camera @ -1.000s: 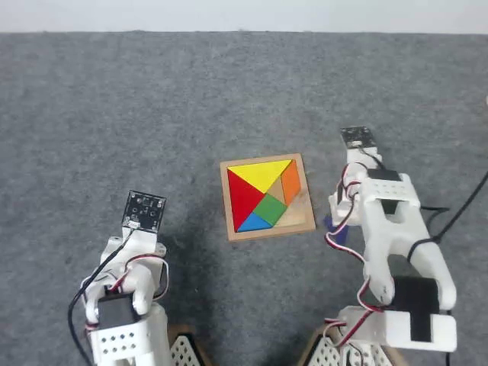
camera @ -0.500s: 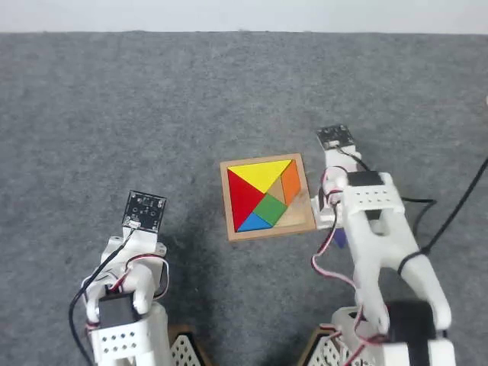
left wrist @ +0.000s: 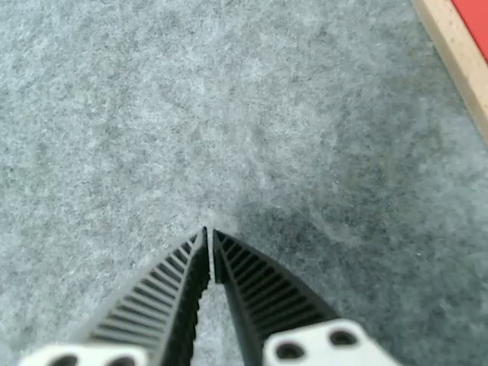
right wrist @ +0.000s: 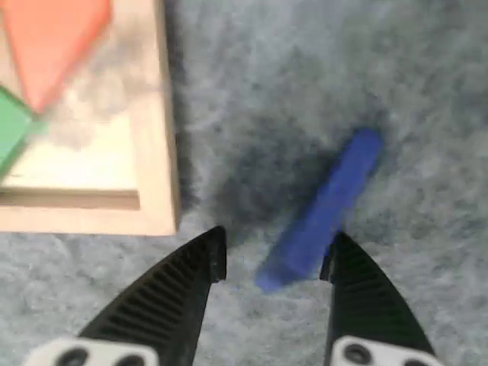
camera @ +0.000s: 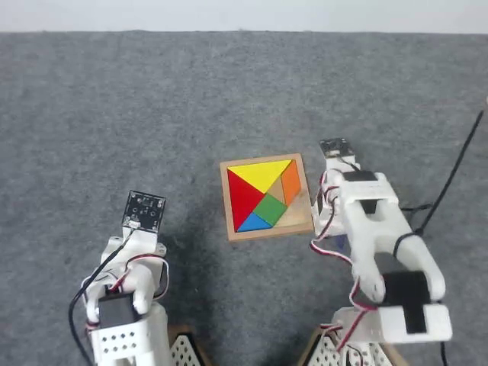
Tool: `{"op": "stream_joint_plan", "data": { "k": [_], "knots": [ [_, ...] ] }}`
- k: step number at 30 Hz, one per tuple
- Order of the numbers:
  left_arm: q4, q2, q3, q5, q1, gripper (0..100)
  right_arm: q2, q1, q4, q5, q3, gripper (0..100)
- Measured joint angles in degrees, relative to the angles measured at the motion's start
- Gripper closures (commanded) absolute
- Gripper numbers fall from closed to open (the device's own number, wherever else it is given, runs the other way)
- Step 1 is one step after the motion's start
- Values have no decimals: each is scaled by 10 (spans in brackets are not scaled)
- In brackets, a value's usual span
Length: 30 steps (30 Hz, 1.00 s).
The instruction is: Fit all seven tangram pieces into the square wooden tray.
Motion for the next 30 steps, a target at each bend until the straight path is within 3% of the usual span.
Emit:
{"op": "stream_joint_plan", "data": {
  "k": [6, 12, 22, 30],
  "knots": [
    [0, 0, 0, 0, 0, 988, 23, 28, 12, 2, -26, 788],
    [0, 0, 0, 0, 0, 988, 29, 57, 12, 3, -36, 890],
    [0, 0, 0, 0, 0, 988, 25, 75, 12, 22, -63, 821],
    [0, 0, 0, 0, 0, 988, -123, 33, 44, 38, -64, 813]
  ]
}}
